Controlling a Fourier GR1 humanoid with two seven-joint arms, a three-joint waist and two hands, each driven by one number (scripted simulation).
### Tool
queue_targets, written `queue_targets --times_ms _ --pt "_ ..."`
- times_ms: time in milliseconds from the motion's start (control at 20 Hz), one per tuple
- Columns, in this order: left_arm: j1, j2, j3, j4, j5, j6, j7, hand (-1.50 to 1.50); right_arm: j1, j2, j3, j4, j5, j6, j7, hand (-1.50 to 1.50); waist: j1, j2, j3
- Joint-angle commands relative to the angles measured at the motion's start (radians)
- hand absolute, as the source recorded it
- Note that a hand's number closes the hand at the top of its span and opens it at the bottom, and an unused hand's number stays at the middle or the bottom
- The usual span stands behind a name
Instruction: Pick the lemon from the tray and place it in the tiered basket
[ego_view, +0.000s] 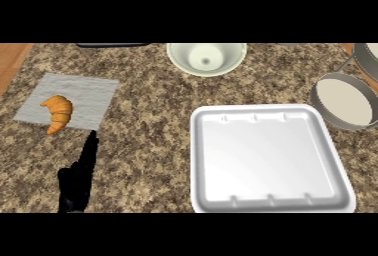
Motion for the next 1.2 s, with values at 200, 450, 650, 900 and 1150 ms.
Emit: queue_targets --times_ms 200,450,650,900,1150 --pt "-0.014 -0.002 0.003 0.026 0.002 -0.025 0.022 0.0 -0.213 -0.135 -0.053 -0.225 0.05 0.411 0.201 1.5 0.034 0.012 -0.005" --pt "-0.034 -0.055 -0.038 0.045 -0.045 0.025 0.046 0.0 -0.349 -0.178 -0.111 -0.166 0.07 0.479 0.177 1.5 0.036 0.013 -0.005" --pt "-0.026 -0.007 0.002 0.033 -0.003 -0.033 0.052 0.0 -0.48 -0.243 -0.233 -0.011 0.04 0.507 0.116 1.5 0.04 0.013 -0.005" --pt "-0.046 -0.04 -0.011 0.063 -0.029 -0.015 0.038 0.0 -0.598 -0.299 -0.31 0.198 0.065 0.466 0.033 1.5 0.042 0.017 -0.003" --pt "-0.038 -0.027 -0.004 0.041 -0.039 -0.026 0.049 0.0 -0.644 -0.337 -0.371 0.417 0.057 0.361 -0.074 1.5 0.047 0.019 -0.001"
